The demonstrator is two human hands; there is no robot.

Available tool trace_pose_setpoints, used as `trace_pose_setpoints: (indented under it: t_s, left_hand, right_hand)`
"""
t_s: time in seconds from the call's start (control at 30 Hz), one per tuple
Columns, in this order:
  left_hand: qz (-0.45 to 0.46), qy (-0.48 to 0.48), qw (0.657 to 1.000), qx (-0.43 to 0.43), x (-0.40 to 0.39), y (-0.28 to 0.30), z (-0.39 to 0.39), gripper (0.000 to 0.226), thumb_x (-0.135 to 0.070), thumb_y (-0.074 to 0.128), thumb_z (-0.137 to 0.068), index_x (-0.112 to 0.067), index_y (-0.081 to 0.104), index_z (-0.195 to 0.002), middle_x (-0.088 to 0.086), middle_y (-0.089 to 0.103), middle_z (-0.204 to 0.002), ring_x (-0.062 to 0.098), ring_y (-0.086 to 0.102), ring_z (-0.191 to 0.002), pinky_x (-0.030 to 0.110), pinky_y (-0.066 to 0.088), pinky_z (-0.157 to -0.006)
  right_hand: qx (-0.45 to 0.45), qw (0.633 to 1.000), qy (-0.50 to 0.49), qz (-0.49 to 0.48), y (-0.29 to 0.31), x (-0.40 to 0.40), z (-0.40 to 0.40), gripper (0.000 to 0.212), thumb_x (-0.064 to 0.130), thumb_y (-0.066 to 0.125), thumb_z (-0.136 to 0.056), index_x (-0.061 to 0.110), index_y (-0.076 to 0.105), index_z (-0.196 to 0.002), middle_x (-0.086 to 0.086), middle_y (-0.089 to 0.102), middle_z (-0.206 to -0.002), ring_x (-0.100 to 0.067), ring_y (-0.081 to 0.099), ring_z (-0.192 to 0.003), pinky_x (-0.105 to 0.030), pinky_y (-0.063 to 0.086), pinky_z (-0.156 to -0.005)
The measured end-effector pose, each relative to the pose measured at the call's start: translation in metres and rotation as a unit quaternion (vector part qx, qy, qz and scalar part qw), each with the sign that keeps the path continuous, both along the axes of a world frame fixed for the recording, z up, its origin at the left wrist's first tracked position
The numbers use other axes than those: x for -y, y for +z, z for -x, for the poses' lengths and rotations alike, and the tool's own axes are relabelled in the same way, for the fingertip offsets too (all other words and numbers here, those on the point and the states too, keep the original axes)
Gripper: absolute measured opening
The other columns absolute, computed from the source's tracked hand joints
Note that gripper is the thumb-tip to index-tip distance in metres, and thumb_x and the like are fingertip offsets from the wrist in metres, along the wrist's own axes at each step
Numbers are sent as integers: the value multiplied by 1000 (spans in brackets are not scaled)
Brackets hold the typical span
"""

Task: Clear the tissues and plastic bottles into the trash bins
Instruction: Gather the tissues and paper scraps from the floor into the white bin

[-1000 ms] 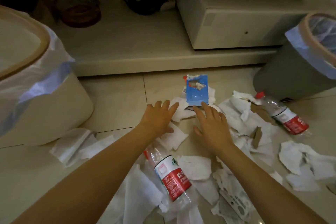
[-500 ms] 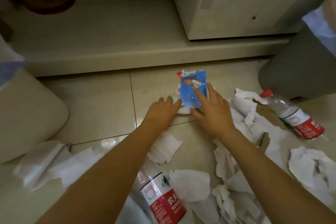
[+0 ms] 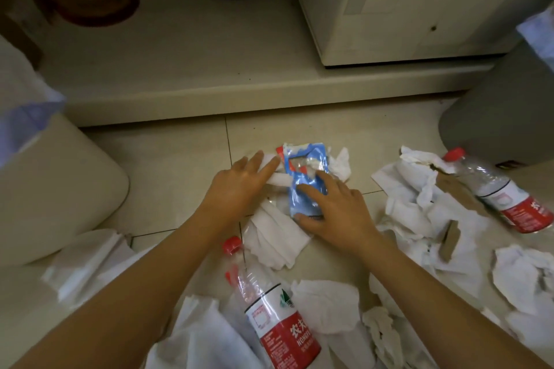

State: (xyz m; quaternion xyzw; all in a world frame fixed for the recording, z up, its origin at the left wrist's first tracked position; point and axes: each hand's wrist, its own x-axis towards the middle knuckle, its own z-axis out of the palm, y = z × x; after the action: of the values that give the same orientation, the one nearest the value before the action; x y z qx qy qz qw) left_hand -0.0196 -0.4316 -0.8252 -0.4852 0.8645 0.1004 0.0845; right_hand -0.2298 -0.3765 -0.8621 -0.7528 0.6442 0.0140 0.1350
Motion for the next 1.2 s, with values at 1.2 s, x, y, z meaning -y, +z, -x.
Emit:
trace_pose_setpoints:
  t_s: [1.2]
  left_hand:
    - [101, -30, 994, 26, -26, 25, -60, 90, -13, 69, -83, -24, 13, -152, 17, 20, -154, 33, 43, -128, 36, 53, -77]
  right_hand:
    - [-17, 996, 35, 74, 25, 13, -62, 62, 13, 83, -58, 24, 62, -114, -15, 54, -111, -33, 54, -86, -38, 46, -59]
